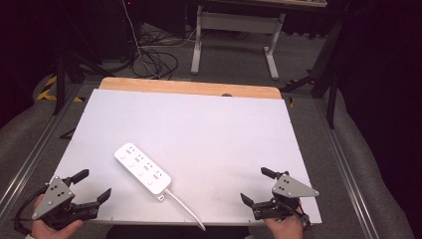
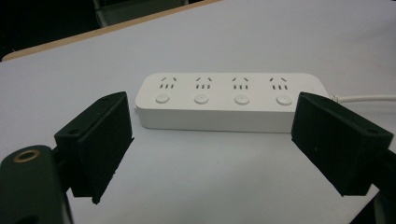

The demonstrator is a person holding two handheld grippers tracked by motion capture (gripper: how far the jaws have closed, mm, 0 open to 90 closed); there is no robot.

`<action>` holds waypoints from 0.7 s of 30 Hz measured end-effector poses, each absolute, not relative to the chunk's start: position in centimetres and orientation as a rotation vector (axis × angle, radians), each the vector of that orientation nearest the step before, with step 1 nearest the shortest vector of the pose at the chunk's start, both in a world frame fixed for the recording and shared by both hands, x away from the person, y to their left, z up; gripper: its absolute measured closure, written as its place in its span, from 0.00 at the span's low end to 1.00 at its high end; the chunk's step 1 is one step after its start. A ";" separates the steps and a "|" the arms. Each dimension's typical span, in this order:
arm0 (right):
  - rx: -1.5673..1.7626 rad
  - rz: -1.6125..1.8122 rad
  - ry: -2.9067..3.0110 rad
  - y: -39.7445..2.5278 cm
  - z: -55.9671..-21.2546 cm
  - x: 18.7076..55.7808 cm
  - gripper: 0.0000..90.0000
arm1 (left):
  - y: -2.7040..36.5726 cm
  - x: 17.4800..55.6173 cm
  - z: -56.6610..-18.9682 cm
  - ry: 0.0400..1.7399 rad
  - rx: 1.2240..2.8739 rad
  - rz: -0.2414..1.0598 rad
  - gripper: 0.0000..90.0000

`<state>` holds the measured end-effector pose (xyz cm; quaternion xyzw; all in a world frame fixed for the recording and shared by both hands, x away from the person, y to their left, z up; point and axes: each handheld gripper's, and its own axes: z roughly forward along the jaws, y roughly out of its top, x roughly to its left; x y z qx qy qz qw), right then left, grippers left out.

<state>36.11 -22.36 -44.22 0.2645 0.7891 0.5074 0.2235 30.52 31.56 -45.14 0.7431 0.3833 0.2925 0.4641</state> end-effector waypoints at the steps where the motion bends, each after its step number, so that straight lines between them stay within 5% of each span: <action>1: 0.731 1.392 2.183 -22.3 -44.2 36.1 0.00 | 31.6 30.5 -45.2 0.946 1.822 0.718 0.14; 21: 0.718 1.399 2.178 -22.1 -44.2 35.9 0.00 | 31.5 30.4 -44.8 0.945 1.834 0.744 0.16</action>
